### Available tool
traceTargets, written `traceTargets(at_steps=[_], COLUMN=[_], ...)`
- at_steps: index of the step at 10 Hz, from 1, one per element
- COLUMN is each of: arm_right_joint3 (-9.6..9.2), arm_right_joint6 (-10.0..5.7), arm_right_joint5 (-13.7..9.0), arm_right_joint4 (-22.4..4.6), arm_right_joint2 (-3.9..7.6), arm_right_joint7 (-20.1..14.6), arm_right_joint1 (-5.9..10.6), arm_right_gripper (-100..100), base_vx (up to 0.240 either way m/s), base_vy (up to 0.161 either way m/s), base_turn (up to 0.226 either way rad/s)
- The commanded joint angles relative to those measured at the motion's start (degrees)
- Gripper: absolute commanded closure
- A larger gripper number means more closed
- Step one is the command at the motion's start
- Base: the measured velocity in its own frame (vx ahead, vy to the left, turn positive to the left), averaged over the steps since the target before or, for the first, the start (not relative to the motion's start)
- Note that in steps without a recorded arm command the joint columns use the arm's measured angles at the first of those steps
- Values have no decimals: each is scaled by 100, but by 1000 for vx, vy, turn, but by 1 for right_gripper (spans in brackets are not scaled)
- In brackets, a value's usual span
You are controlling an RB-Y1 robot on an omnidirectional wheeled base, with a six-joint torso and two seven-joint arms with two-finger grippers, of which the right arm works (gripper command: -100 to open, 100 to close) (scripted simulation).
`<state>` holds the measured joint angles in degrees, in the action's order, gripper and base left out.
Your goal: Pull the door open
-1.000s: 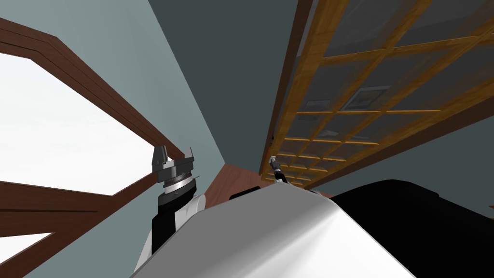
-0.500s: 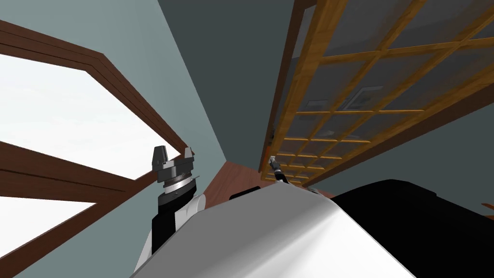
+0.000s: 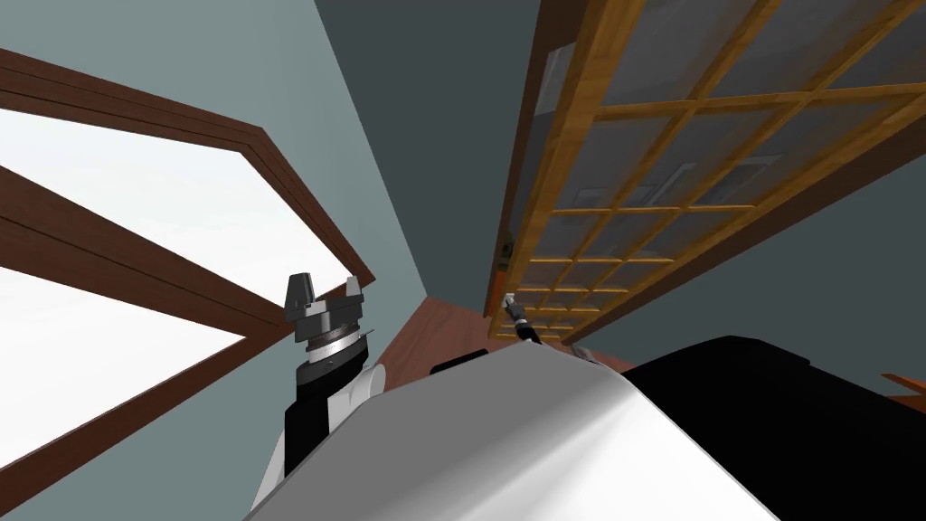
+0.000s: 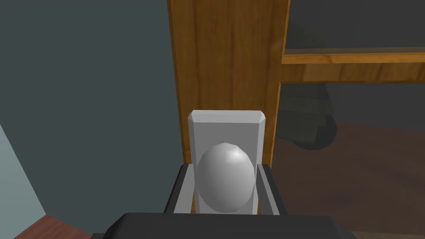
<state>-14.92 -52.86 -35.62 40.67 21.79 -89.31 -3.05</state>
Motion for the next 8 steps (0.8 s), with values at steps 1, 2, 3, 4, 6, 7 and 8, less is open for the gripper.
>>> traceTargets(at_steps=[1, 2, 3, 4, 6, 7, 8], arm_right_joint3=[0, -135, -199, -269, -447, -509, -595], arm_right_joint6=[0, -61, -98, -139, -242, -278, -327], arm_right_joint5=[0, 65, 97, 132, 220, 251, 294], arm_right_joint4=[0, 27, 47, 69, 125, 144, 171], arm_right_joint2=[0, 74, 116, 163, 281, 323, 380], arm_right_joint7=[0, -119, -177, -240, -400, -456, -533], arm_right_joint1=[0, -69, -100, -134, -219, -249, -291], arm_right_gripper=[100, 100, 100, 100, 100, 100, 100], base_vx=[-82, -170, -245, -190, -243, -241, -253], base_vy=[1, -26, -56, -26, -46, -32, -54], base_turn=[10, 91, 94, 74, 82, 83, 77])
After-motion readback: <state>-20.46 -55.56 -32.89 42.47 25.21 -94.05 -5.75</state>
